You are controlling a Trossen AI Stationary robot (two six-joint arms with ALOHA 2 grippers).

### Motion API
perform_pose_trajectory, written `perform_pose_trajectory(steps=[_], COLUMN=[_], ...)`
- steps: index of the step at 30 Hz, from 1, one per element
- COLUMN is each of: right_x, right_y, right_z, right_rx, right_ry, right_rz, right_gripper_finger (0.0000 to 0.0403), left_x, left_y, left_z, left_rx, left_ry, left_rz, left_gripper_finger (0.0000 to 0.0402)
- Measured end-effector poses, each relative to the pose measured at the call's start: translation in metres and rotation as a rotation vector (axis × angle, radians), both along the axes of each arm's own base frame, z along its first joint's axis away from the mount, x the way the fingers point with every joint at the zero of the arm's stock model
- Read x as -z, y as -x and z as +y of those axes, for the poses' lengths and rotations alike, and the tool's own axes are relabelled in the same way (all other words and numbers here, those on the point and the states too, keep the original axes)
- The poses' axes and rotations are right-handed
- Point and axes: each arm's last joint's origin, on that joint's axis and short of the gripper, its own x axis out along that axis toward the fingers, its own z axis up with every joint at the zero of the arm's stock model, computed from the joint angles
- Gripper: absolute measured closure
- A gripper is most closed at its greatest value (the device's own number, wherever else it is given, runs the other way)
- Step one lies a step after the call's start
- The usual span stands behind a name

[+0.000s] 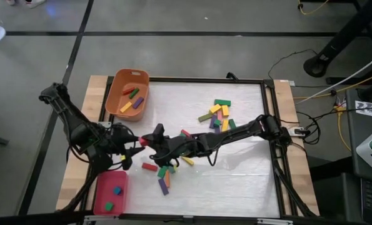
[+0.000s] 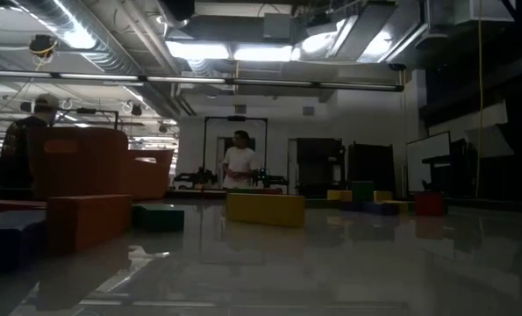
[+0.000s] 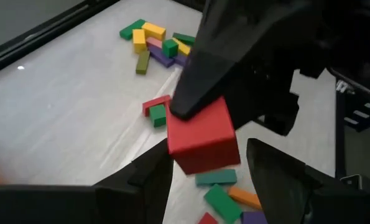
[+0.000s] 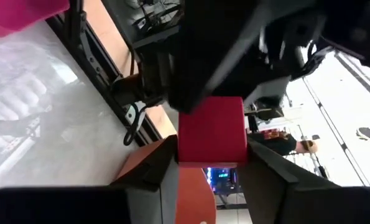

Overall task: Sort blocks by size
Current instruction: Put the small red block into the red bin

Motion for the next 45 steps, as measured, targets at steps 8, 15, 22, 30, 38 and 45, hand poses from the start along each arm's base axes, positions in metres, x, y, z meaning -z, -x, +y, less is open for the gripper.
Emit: perform_pose_trajectory(steps=[8,15,22,30,38,45], right_x=[0.001,0.001,0.001,0.001,0.001,0.009], right_y=[0.000,0.000,0.000,0.000,0.000,0.003], right_z=[0.000,0.000,0.000,0.000,0.000,0.003], right_rx=[-0.019,-0.018,-0.020,-0.017,0.005,0.022], right_ry=[0.001,0.003,0.011,-0.006,-0.062,-0.046], right_rz=[0.006,0.007,0.010,0.008,-0.011,0.071], right_gripper_finger=[0.0265,0.0265,0.0251,0.0229,0.0183,0.0133], left_x=[0.000,0.000,0.000,0.000,-0.007,-0.009], left_y=[-0.007,-0.008,-0.008,-0.007,0.003,0.022], left_z=[0.008,0.010,0.009,0.009,0.016,0.026], left_rx=[-0.055,-0.062,-0.052,-0.012,0.075,0.189], left_ry=[0.004,0.009,0.028,0.000,0.014,0.088], left_rz=[-0.004,0.001,0.007,0.036,0.065,0.179], left_gripper_finger=[0.0211,0.0239,0.0280,0.0281,0.0282,0.0282])
